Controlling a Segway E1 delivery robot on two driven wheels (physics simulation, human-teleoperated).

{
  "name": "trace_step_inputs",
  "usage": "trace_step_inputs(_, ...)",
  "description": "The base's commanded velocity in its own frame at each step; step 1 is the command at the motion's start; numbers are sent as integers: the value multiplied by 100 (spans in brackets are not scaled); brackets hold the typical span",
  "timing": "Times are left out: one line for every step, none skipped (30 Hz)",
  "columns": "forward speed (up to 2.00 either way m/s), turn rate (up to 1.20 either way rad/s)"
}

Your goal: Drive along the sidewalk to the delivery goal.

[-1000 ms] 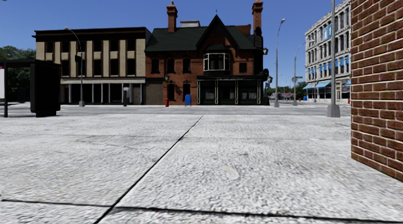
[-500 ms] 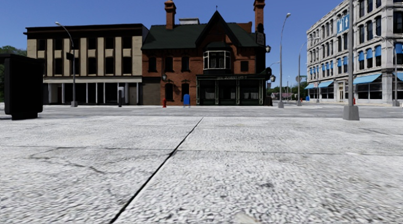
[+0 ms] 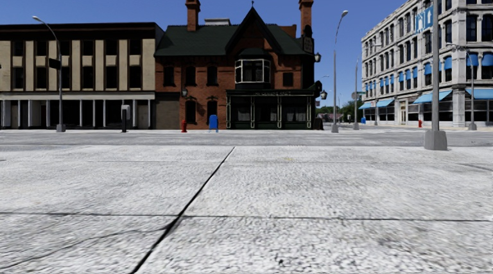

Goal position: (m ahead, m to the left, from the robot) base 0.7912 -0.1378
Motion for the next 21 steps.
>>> trace_step_inputs(200,0)
trace_step_inputs(200,0)
trace_step_inputs(140,0)
trace_step_inputs(0,0)
trace_step_inputs(0,0)
trace_step_inputs(0,0)
trace_step_inputs(0,0)
trace_step_inputs(0,0)
trace_step_inputs(0,0)
trace_step_inputs(0,0)
trace_step_inputs(0,0)
trace_step_inputs(0,0)
trace_step_inputs(0,0)
trace_step_inputs(0,0)
trace_step_inputs(0,0)
trace_step_inputs(0,0)
trace_step_inputs(0,0)
trace_step_inputs(0,0)
trace_step_inputs(0,0)
trace_step_inputs(0,0)
trace_step_inputs(0,0)
